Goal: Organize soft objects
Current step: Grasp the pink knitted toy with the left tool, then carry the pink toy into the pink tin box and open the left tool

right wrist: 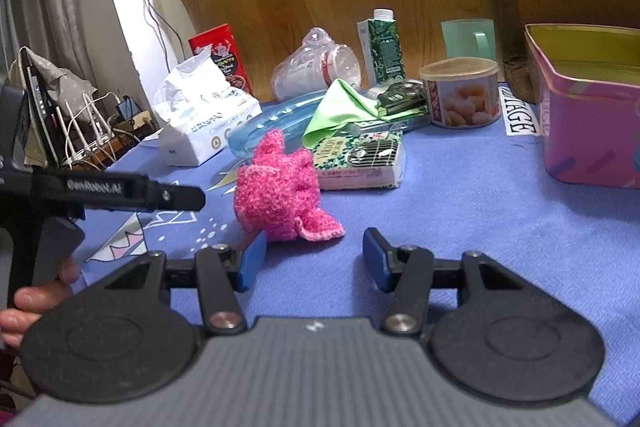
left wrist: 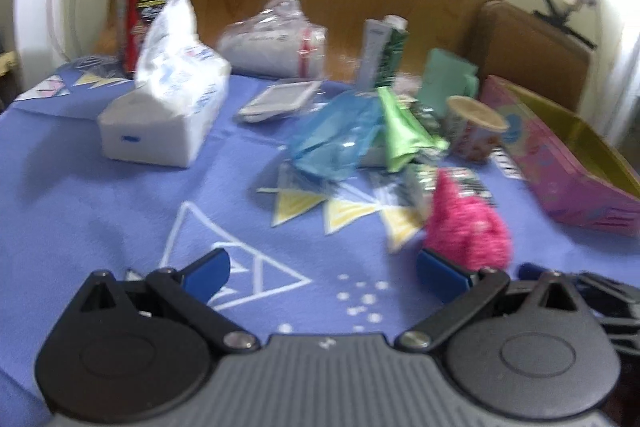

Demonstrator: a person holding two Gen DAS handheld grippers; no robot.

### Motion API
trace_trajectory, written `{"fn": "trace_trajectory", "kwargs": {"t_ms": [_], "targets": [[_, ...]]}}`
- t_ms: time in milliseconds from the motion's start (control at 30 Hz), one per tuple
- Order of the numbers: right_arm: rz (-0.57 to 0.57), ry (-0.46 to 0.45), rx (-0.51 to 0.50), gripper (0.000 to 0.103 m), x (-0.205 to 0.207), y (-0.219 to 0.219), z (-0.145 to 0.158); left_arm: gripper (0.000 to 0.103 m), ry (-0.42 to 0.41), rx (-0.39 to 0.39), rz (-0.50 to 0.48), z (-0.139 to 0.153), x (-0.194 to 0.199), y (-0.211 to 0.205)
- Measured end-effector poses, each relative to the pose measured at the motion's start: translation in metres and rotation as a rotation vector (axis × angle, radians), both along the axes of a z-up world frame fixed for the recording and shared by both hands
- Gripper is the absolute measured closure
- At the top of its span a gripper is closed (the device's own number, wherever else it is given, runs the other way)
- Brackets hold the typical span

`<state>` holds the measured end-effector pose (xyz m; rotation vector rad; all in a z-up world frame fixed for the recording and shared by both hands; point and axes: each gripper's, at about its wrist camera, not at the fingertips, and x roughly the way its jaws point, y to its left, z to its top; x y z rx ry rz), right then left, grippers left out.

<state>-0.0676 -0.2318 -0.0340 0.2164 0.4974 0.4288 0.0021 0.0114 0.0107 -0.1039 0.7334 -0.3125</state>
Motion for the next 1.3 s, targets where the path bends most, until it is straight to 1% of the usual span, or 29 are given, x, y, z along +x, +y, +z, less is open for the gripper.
{"fn": "trace_trajectory", "kwargs": {"t_ms": [133, 267, 367, 433, 500, 567, 600, 633, 667, 700, 767, 867, 1000, 1100, 1167, 1200, 1233, 1267, 1300], "targets": [[0.026, 0.01, -0.002, 0.046, 0.001, 0.002, 0.002, 0.0, -0.004, -0.034, -0.088, 0.01, -0.004, -0.008], [0.056, 0.016, -0.033, 0.046, 0.003, 0.009, 0.006, 0.001, -0.004, -0.033, -0.15, 0.012, -0.002, -0.025], [0.075, -0.002, -0.089, 0.046, 0.006, 0.017, 0.01, 0.007, 0.014, -0.032, -0.181, 0.011, 0.005, -0.037], [0.082, 0.005, -0.122, 0.046, 0.014, 0.022, 0.011, 0.015, 0.032, -0.033, -0.198, 0.008, 0.01, -0.045], [0.09, 0.025, -0.151, 0.046, 0.023, 0.027, 0.009, 0.02, 0.07, -0.011, -0.2, 0.001, 0.02, -0.054], [0.103, 0.03, -0.175, 0.046, 0.028, 0.033, 0.005, 0.034, 0.122, -0.068, -0.228, -0.006, 0.027, -0.055], [0.1, 0.013, -0.188, 0.048, 0.028, 0.035, 0.005, 0.047, 0.144, -0.088, -0.241, -0.008, 0.029, -0.057], [0.099, 0.005, -0.19, 0.059, 0.027, 0.035, 0.005, 0.052, 0.155, -0.102, -0.254, -0.008, 0.029, -0.058], [0.097, -0.001, -0.178, 0.063, 0.025, 0.033, 0.006, 0.052, 0.143, -0.098, -0.255, -0.005, 0.027, -0.061], [0.089, -0.01, -0.164, 0.064, 0.022, 0.03, 0.007, 0.052, 0.123, -0.09, -0.266, 0.0, 0.024, -0.065], [0.056, -0.046, -0.153, 0.065, 0.016, 0.024, 0.013, 0.052, 0.084, -0.092, -0.29, 0.011, 0.021, -0.073], [-0.018, -0.13, -0.161, 0.065, 0.004, 0.01, 0.026, 0.052, 0.021, -0.095, -0.339, 0.031, 0.02, -0.095], [-0.149, -0.226, -0.178, 0.065, -0.006, -0.021, 0.044, 0.051, -0.061, -0.089, -0.421, 0.055, 0.025, -0.141], [-0.256, -0.257, -0.19, 0.065, -0.009, -0.051, 0.054, 0.049, -0.098, -0.093, -0.48, 0.066, 0.031, -0.185], [-0.334, -0.269, -0.204, 0.065, -0.009, -0.073, 0.058, 0.041, -0.127, -0.076, -0.515, 0.071, 0.035, -0.219], [-0.371, -0.264, -0.211, 0.065, -0.007, -0.084, 0.059, 0.028, -0.138, -0.06, -0.522, 0.073, 0.037, -0.234], [-0.414, -0.248, -0.216, 0.064, -0.002, -0.095, 0.059, 0.018, -0.148, -0.041, -0.515, 0.073, 0.039, -0.246], [-0.453, -0.225, -0.223, 0.06, 0.003, -0.106, 0.059, 0.017, -0.159, -0.025, -0.503, 0.074, 0.039, -0.255], [-0.499, -0.189, -0.231, 0.058, 0.008, -0.116, 0.059, 0.017, -0.163, -0.017, -0.498, 0.073, 0.039, -0.259]]}}
